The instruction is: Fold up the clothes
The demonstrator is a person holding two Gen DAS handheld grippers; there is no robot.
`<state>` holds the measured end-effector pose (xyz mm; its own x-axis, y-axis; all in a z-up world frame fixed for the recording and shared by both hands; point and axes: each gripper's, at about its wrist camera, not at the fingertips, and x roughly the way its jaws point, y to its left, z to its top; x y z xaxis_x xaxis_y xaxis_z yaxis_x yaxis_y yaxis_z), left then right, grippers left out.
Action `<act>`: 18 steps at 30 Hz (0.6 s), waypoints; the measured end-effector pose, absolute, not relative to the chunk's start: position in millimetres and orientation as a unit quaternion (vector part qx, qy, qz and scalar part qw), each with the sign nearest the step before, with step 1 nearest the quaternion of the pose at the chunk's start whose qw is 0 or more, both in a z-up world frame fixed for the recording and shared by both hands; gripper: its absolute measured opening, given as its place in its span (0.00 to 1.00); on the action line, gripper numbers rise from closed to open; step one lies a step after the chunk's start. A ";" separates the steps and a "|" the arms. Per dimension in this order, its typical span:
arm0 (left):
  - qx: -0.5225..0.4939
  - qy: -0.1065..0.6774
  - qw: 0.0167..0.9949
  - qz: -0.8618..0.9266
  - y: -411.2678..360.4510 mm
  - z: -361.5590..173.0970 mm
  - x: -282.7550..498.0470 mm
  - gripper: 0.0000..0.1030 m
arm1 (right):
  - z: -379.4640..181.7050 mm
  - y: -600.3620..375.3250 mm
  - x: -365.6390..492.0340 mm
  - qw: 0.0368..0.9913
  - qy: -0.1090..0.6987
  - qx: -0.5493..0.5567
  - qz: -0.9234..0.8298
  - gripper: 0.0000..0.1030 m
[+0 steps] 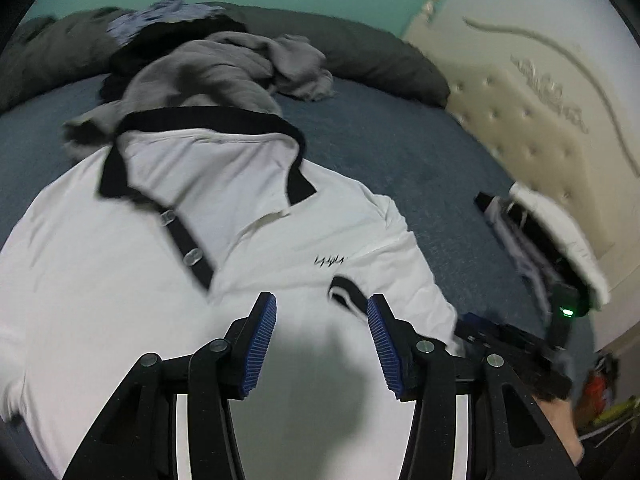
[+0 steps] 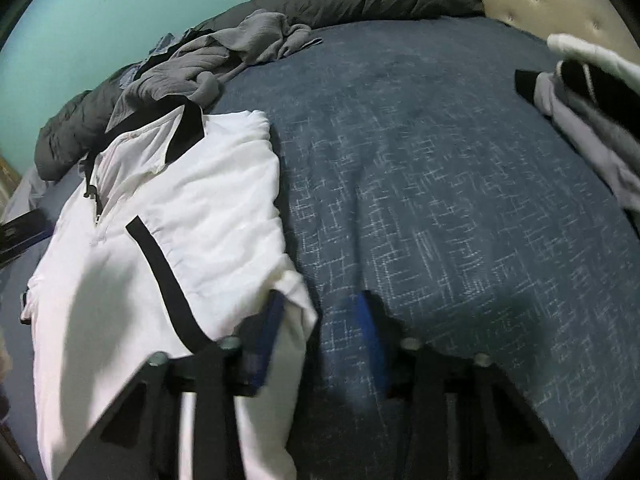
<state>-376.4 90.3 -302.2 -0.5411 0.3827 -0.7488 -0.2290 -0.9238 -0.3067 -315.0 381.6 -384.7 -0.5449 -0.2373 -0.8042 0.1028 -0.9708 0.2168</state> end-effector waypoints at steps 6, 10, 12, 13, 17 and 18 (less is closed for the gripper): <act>-0.472 -0.071 0.189 0.858 138.4 -317.0 -417.8 0.50 | -387.1 388.8 -314.9 0.127 -0.097 0.460 -0.873 0.06; -0.483 -0.077 0.190 0.851 159.3 -323.0 -443.2 0.50 | -385.0 387.8 -313.4 0.147 -0.108 0.454 -0.872 0.03; -0.488 -0.078 0.187 0.849 167.8 -324.5 -454.8 0.50 | -385.4 387.5 -313.0 0.154 -0.112 0.454 -0.871 0.02; -0.491 -0.076 0.187 0.848 172.7 -325.6 -460.8 0.50 | -385.7 387.4 -312.8 0.158 -0.115 0.453 -0.870 0.02; -0.502 -0.076 0.187 0.841 188.5 -332.0 -481.7 0.50 | -387.5 391.0 -313.0 0.163 -0.126 0.454 -0.867 0.02; -0.505 -0.078 0.187 0.839 192.0 -334.2 -487.0 0.50 | -387.9 392.1 -313.0 0.165 -0.129 0.454 -0.866 0.02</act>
